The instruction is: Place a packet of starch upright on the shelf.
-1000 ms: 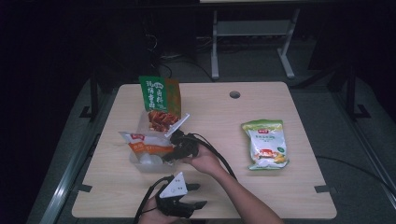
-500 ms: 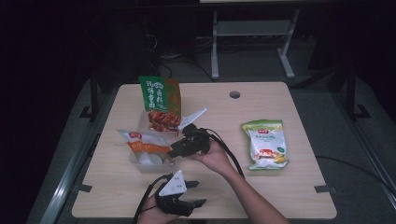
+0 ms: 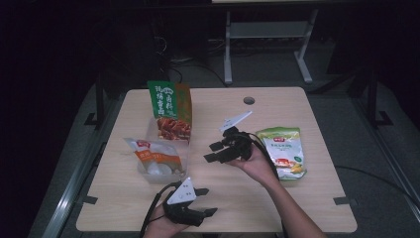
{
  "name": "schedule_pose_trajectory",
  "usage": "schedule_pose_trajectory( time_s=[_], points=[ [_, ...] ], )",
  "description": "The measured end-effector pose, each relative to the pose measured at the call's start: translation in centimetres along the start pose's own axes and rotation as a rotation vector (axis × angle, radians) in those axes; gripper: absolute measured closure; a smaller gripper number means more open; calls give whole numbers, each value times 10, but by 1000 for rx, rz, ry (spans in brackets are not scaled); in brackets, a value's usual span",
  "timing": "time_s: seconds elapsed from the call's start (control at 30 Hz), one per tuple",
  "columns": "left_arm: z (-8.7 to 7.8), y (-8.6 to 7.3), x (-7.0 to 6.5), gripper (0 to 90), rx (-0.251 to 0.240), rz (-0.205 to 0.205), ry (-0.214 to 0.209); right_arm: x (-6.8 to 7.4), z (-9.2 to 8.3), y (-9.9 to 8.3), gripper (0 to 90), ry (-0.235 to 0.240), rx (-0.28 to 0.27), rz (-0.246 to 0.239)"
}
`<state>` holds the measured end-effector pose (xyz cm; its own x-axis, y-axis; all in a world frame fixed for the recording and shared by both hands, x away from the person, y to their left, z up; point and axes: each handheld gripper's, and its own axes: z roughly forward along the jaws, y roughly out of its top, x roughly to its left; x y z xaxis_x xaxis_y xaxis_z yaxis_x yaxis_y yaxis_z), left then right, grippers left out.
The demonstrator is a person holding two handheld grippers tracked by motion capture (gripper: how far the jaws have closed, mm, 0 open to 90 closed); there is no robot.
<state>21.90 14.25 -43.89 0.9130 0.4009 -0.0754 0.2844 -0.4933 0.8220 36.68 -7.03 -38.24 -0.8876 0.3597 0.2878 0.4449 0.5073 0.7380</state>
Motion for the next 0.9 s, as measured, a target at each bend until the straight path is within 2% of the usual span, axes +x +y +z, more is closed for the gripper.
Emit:
schedule_pose_trajectory(
  time_s=[0.17,0.37,0.53,0.57,0.63,0.77,0.83,0.9],
  points=[
    [1,0,0,350,-4,-2,5,-11,-25,-16,430,-51,-12,34],
    [1,0,1,345,1,4,10,-19,-44,-29,413,-97,-2,54],
    [1,0,2,344,1,8,12,-26,-65,-45,402,-145,5,104],
    [1,0,2,343,1,7,13,-30,-73,-52,398,-167,11,108],
    [2,0,1,343,-6,-1,12,-31,-77,-55,393,-178,14,116],
    [3,0,2,342,2,7,10,-40,-96,-71,385,-221,21,151],
    [3,0,2,342,4,8,11,-42,-100,-75,383,-232,23,159],
    [4,0,2,342,3,7,10,-46,-111,-84,382,-264,31,188]
  ],
)
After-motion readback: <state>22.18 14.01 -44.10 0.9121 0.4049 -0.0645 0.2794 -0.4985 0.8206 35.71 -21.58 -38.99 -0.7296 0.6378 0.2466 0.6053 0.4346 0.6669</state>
